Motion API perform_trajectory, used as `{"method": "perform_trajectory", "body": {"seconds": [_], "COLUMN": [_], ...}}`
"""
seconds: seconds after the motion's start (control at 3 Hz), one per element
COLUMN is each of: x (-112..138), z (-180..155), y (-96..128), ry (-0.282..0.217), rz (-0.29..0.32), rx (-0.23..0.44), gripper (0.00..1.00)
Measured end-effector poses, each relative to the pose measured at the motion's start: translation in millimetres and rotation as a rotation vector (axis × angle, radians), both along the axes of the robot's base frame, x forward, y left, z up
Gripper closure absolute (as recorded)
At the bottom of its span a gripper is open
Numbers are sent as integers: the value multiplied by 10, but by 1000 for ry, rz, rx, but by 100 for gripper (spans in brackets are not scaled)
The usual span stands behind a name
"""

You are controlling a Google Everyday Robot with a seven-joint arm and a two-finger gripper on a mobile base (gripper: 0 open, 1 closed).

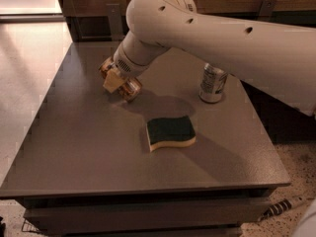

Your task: Knock orange can over

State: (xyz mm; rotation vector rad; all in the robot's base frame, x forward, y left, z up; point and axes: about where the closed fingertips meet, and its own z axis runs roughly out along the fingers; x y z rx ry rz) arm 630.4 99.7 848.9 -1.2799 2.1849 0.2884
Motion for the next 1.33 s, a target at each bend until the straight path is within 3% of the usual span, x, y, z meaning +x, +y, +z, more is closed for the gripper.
{"method": "perform_trajectory", "body": {"seconds": [0.67,1.0,1.33], "x": [136,136,130], "z": [-271,-252,-263], "y": [276,276,285], "ry": [105,105,107], "rz": [98,98,100], "rx": [-70,-70,-71], "gripper": [100,85,62]}}
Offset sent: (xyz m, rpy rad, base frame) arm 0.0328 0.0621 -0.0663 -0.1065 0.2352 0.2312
